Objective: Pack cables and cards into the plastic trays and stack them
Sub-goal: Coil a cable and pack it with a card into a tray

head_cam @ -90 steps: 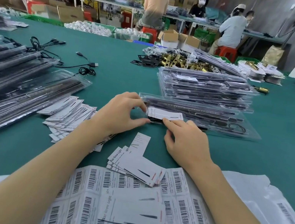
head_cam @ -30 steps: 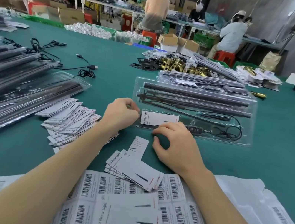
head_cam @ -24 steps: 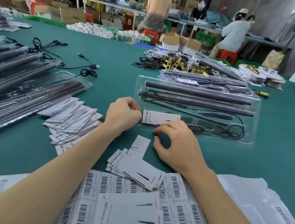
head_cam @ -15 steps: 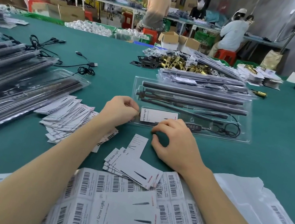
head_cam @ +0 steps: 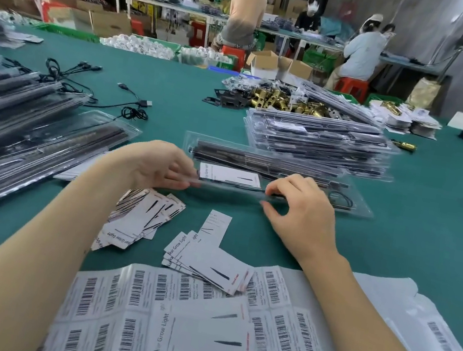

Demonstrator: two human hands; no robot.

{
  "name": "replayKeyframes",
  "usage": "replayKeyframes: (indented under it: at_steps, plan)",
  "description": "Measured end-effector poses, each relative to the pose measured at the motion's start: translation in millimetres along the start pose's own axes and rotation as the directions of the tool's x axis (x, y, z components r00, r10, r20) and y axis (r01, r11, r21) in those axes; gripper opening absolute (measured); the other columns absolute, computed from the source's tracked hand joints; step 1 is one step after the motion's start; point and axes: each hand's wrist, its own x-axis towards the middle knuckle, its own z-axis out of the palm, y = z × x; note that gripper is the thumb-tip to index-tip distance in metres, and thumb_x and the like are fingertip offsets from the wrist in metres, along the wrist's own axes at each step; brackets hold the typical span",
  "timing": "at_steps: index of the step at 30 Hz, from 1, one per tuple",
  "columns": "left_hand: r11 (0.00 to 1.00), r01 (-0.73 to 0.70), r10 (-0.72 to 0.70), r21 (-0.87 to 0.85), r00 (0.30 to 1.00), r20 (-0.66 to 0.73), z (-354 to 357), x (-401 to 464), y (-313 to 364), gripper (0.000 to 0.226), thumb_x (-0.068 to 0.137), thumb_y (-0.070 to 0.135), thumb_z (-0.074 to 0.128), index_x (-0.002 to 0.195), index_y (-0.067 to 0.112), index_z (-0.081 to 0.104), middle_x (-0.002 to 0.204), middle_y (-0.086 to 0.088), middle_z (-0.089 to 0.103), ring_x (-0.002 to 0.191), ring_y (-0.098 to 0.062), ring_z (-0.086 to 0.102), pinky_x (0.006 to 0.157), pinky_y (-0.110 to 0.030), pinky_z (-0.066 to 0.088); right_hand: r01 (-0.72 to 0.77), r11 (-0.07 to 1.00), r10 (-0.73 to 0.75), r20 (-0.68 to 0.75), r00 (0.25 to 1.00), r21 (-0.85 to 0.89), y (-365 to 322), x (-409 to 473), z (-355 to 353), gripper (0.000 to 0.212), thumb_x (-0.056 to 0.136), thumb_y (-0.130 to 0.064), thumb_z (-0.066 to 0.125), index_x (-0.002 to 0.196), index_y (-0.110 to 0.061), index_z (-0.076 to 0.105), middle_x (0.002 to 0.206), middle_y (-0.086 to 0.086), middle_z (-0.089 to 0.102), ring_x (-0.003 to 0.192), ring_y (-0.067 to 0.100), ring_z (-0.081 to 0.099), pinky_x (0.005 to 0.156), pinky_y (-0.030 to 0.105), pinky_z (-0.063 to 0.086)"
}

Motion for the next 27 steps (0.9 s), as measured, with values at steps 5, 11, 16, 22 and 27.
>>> replayKeyframes:
  at_steps: [5, 11, 16, 22, 27]
  plan:
    - [0.993, -0.046, 0.059, 0.108, 0.992, -0.116, -6, 3, -1, 0.014, 0.096, 0.007, 0.063, 0.108, -0.001, 0.062, 0.092, -0.011, 0.075, 0.069, -0.014, 0.074, 0.051, -0.018, 0.055, 0.095, 0.991, -0.091, -0.044, 0.995, 0.098, -7, 1, 6, 0.003, 0.087, -0.007, 0.075, 0.086, -0.010, 0.075, 0.084, -0.001, 0.071, 0.084, 0.025, 0.061, 0.069, 0.041, 0.055]
    - [0.973, -0.052, 0.096, 0.224, 0.977, -0.189, -10, 6, -3, 0.022, 0.093, 0.004, 0.066, 0.111, -0.009, 0.065, 0.095, -0.013, 0.066, 0.063, -0.014, 0.057, 0.044, -0.015, 0.048, 0.093, 0.995, -0.092, -0.032, 0.995, 0.044, -6, 3, 1, 0.006, 0.085, -0.018, 0.075, 0.091, -0.018, 0.073, 0.091, -0.006, 0.068, 0.090, 0.022, 0.057, 0.076, 0.037, 0.049]
    - [0.961, -0.008, 0.057, 0.277, 0.984, -0.168, -13, 7, -4, 0.019, 0.093, -0.001, 0.062, 0.110, -0.009, 0.061, 0.082, -0.015, 0.062, 0.056, -0.014, 0.050, 0.042, -0.017, 0.043, -0.113, 0.984, 0.133, 0.148, 0.980, -0.137, 10, 3, -4, 0.026, 0.079, -0.033, 0.071, 0.104, -0.028, 0.065, 0.106, -0.011, 0.064, 0.105, 0.019, 0.052, 0.087, 0.037, 0.040]
    - [0.958, 0.022, 0.005, 0.287, 0.996, -0.094, -18, 4, -1, 0.012, 0.094, -0.002, 0.059, 0.106, -0.006, 0.060, 0.071, -0.011, 0.059, 0.044, -0.010, 0.047, 0.038, -0.017, 0.038, -0.069, 0.984, 0.087, 0.104, 0.991, -0.163, 7, 2, 0, 0.024, 0.073, -0.017, 0.074, 0.095, -0.023, 0.068, 0.094, -0.007, 0.063, 0.096, 0.023, 0.052, 0.079, 0.036, 0.040]
    - [0.969, 0.050, -0.028, 0.241, 0.995, -0.093, -19, 3, -2, 0.005, 0.094, -0.003, 0.056, 0.093, -0.001, 0.061, 0.064, -0.009, 0.055, 0.048, -0.012, 0.041, 0.036, -0.016, 0.034, 0.018, 0.989, -0.026, -0.052, 0.998, -0.144, 6, 2, 1, 0.021, 0.064, -0.005, 0.078, 0.079, -0.015, 0.068, 0.080, -0.002, 0.064, 0.079, 0.028, 0.055, 0.063, 0.034, 0.042]
